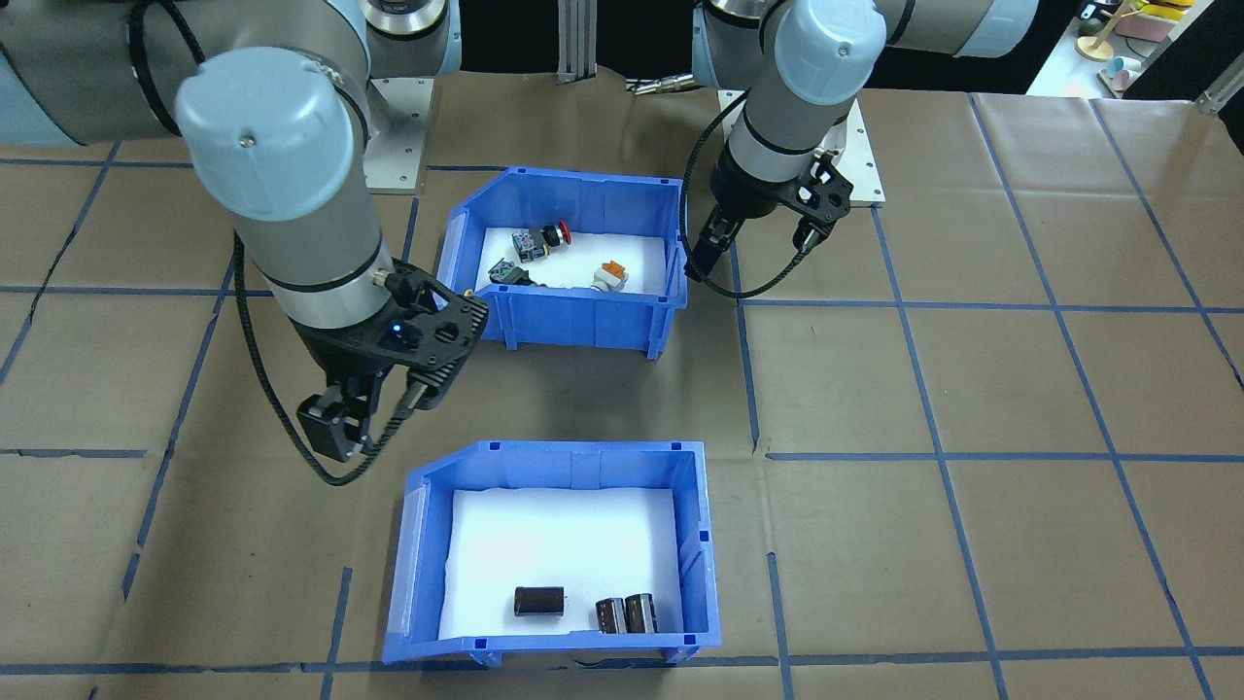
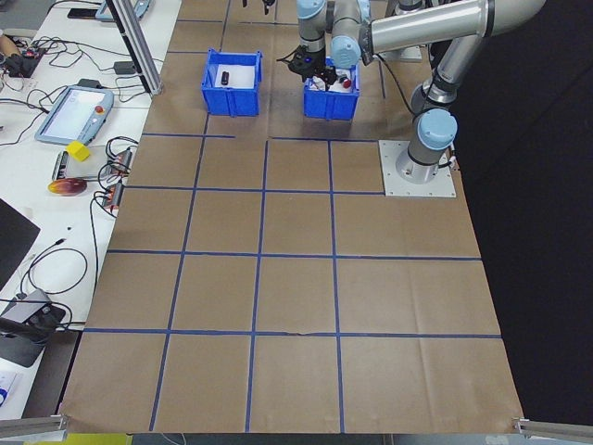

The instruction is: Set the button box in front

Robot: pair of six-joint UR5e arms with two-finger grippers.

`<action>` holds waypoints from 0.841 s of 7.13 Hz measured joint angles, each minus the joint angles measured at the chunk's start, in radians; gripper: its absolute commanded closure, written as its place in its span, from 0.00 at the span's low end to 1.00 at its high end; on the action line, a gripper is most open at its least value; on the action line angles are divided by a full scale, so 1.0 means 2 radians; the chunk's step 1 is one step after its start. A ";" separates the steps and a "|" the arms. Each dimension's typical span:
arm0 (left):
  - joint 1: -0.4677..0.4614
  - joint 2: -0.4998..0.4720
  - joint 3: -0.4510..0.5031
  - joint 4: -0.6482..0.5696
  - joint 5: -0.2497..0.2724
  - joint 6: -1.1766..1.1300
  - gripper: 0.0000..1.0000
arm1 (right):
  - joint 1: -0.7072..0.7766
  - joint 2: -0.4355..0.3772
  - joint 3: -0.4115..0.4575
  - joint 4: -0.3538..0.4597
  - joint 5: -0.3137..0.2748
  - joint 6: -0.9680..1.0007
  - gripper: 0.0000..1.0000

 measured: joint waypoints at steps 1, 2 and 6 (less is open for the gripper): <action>-0.034 0.007 -0.004 0.000 0.000 -0.073 0.01 | 0.023 0.019 -0.015 -0.001 0.000 -0.026 0.00; -0.064 0.020 -0.018 0.007 0.001 -0.145 0.01 | 0.045 0.038 -0.034 0.000 -0.001 -0.038 0.00; -0.166 0.065 -0.107 0.132 0.008 -0.374 0.02 | 0.111 0.112 -0.100 0.004 -0.002 -0.063 0.00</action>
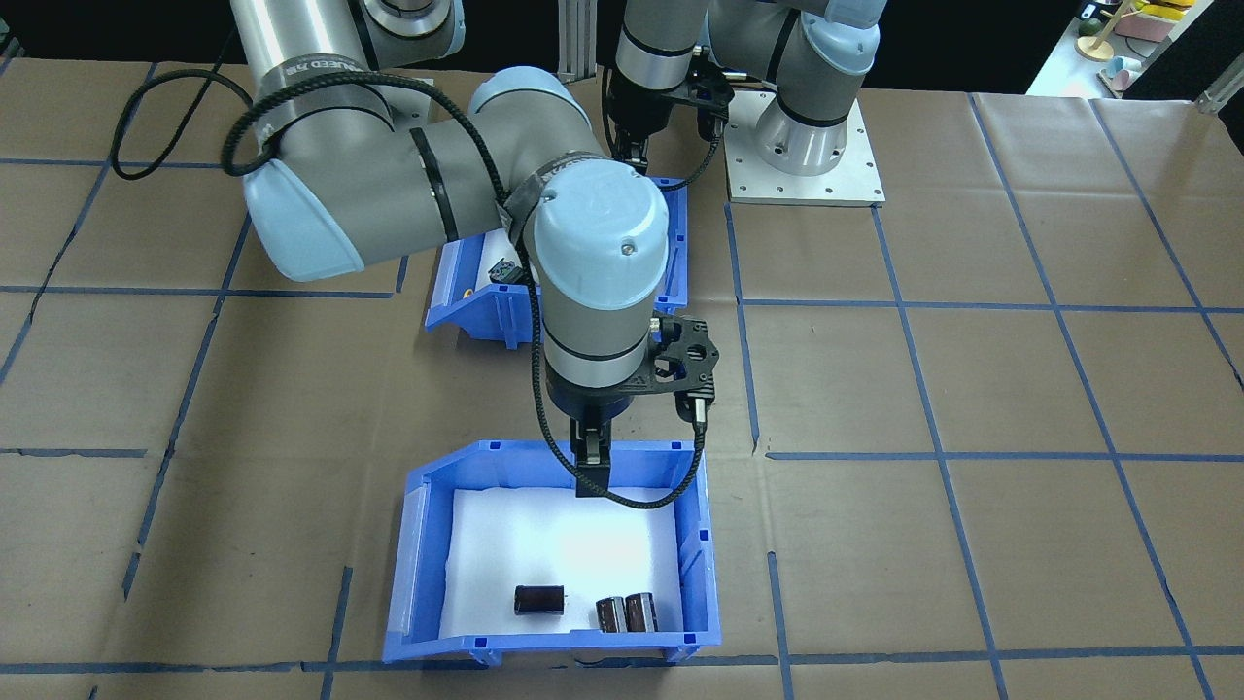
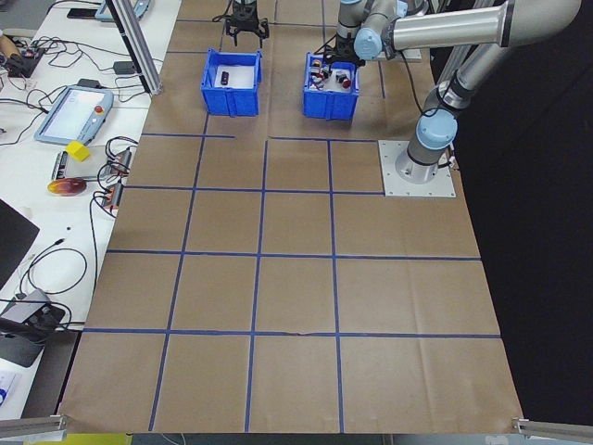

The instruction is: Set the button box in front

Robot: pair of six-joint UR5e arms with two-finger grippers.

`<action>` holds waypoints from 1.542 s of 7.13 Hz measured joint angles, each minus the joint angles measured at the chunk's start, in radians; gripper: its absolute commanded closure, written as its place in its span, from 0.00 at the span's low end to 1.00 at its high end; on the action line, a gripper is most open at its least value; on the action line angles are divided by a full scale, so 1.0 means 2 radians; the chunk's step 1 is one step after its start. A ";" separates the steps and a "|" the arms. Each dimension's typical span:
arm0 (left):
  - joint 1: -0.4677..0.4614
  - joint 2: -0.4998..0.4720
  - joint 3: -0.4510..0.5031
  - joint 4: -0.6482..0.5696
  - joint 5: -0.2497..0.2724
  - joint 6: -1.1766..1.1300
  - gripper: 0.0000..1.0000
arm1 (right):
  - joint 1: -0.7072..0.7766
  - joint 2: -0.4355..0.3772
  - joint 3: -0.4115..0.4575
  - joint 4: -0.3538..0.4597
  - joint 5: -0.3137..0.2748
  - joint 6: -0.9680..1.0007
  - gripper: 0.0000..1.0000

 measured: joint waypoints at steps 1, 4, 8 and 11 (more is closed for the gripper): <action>-0.020 0.000 -0.013 0.027 0.010 -0.022 0.02 | 0.007 0.007 0.005 -0.002 0.000 -0.004 0.00; -0.050 -0.001 -0.065 0.101 0.029 -0.052 0.02 | 0.004 0.011 0.059 -0.068 -0.006 -0.017 0.00; -0.055 -0.030 -0.069 0.121 0.029 -0.093 0.11 | 0.005 0.019 0.078 -0.088 -0.012 -0.007 0.78; -0.056 -0.054 -0.068 0.134 0.028 -0.094 0.89 | 0.003 0.013 0.066 -0.088 -0.031 -0.012 0.94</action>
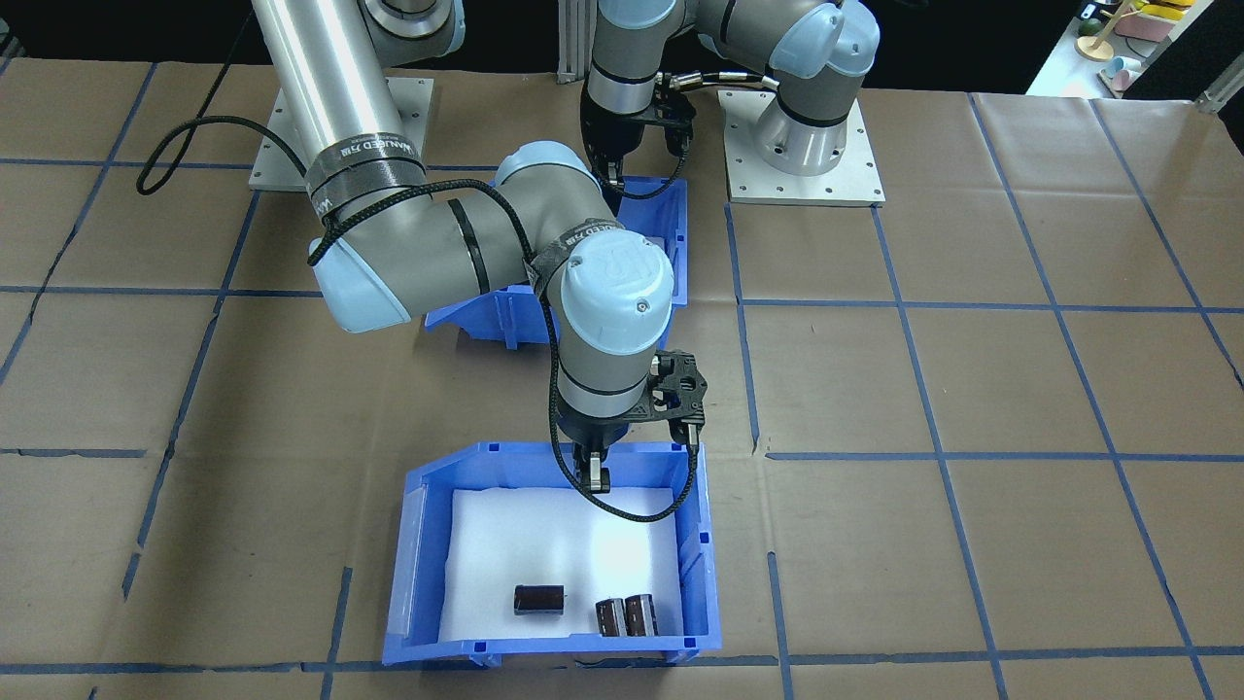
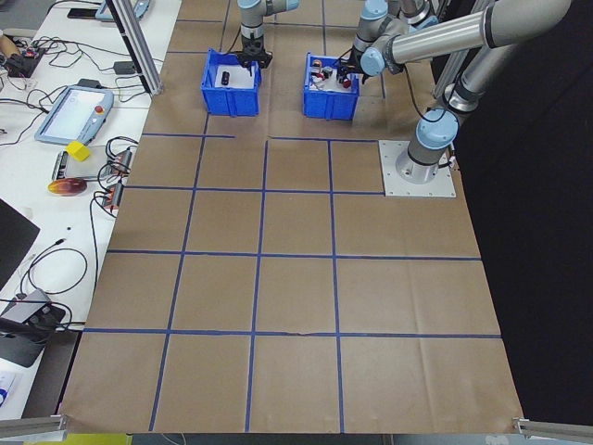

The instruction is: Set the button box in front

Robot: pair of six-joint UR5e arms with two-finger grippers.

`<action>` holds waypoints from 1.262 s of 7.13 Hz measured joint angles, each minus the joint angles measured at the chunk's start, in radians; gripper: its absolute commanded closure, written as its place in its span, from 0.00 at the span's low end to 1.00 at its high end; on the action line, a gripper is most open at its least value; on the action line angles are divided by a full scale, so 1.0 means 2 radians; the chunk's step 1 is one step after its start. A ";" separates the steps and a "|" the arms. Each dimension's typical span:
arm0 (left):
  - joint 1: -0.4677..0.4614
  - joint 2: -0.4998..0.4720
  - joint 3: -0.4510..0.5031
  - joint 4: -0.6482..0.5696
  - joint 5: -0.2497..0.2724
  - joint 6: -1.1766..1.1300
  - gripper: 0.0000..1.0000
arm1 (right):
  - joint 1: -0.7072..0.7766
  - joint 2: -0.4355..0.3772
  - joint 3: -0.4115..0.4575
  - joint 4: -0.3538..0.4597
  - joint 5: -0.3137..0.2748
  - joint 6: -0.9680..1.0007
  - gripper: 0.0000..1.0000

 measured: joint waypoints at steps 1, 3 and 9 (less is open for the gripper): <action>0.000 -0.003 0.000 0.000 0.000 0.000 1.00 | -0.003 -0.003 -0.014 0.002 -0.010 -0.003 0.95; 0.000 -0.003 0.003 0.000 0.004 0.002 1.00 | -0.011 -0.007 -0.043 0.015 -0.036 -0.011 0.95; 0.147 0.023 0.056 -0.061 0.029 0.206 1.00 | -0.188 -0.084 -0.023 0.069 -0.054 -0.163 0.95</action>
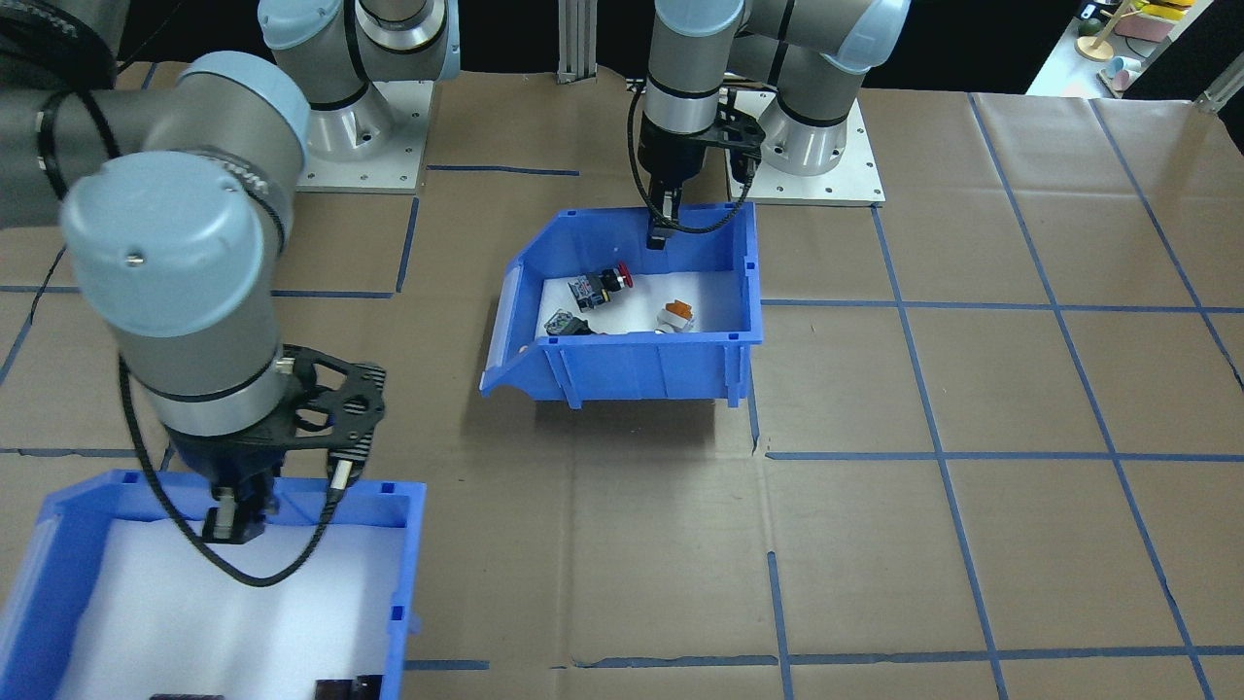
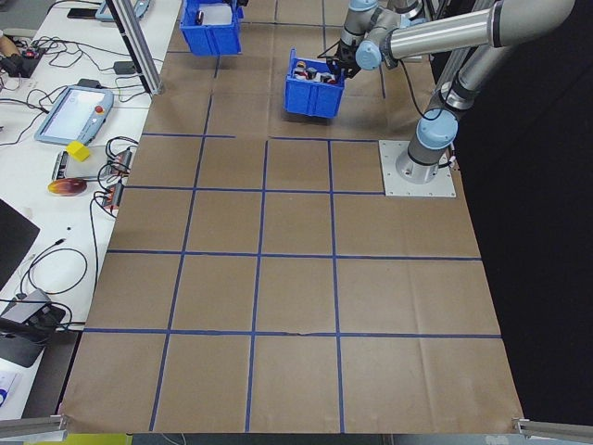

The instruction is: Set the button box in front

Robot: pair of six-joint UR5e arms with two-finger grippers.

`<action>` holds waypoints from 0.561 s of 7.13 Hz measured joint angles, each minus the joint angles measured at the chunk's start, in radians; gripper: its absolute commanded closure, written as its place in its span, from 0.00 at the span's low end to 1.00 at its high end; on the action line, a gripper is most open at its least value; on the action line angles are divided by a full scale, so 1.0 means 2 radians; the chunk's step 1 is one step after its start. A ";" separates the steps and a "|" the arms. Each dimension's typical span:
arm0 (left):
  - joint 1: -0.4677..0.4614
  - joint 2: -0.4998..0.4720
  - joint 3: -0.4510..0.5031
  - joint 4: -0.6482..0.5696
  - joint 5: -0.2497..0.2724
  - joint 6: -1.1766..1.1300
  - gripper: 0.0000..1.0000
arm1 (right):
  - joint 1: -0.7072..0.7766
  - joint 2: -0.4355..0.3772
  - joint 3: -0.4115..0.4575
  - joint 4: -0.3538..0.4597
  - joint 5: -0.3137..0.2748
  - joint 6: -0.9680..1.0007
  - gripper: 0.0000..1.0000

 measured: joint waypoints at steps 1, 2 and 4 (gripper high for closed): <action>0.038 -0.006 0.012 -0.002 -0.015 0.043 1.00 | -0.032 -0.015 0.018 0.000 0.007 -0.034 0.95; 0.065 -0.022 0.034 -0.003 -0.049 0.072 1.00 | -0.065 -0.030 0.039 0.000 0.020 -0.067 0.95; 0.087 -0.094 0.110 0.001 -0.118 0.087 1.00 | -0.120 -0.061 0.082 -0.001 0.052 -0.119 0.95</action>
